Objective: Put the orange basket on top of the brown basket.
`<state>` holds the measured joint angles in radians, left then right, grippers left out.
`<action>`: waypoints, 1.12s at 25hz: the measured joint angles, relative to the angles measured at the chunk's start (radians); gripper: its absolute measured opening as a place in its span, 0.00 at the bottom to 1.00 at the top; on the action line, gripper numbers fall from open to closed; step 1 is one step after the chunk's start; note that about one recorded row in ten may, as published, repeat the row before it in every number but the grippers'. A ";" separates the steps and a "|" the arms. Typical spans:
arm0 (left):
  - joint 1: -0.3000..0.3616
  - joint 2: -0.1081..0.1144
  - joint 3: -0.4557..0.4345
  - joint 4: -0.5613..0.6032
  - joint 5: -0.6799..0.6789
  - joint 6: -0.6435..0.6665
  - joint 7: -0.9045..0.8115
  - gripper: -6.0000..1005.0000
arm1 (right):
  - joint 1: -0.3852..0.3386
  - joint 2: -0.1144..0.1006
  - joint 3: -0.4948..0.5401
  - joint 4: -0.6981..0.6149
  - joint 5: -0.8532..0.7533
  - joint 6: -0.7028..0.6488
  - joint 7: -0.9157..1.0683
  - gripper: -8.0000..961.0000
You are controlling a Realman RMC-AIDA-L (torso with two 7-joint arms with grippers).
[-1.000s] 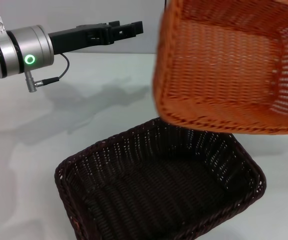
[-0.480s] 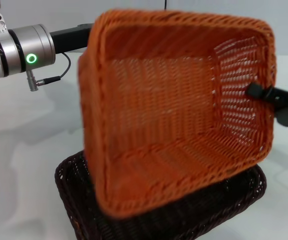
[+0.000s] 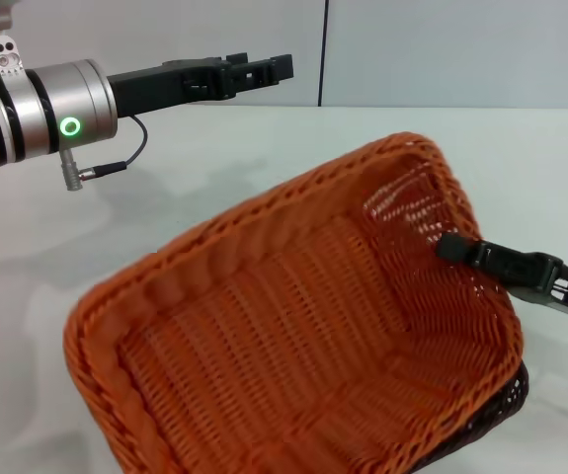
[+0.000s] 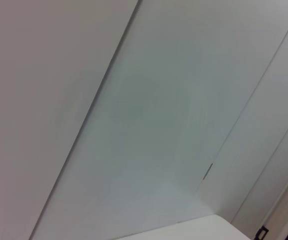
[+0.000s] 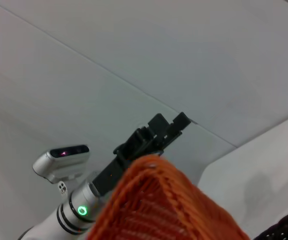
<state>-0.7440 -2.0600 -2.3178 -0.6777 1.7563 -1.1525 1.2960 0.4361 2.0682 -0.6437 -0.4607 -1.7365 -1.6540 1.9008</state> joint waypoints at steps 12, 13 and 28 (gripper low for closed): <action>0.021 0.001 0.002 0.003 -0.029 -0.008 0.000 0.82 | -0.025 -0.049 0.033 -0.010 0.009 0.053 -0.001 0.66; 0.021 0.001 0.002 0.003 -0.029 -0.008 0.000 0.82 | -0.025 -0.049 0.033 -0.010 0.009 0.053 -0.001 0.69; 0.063 -0.001 0.001 0.039 -0.246 -0.010 0.165 0.82 | -0.107 -0.013 0.526 0.042 0.178 0.172 -0.644 0.73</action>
<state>-0.6810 -2.0610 -2.3163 -0.6390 1.5100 -1.1624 1.4608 0.3291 2.0556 -0.1180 -0.4191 -1.5583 -1.4824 1.2573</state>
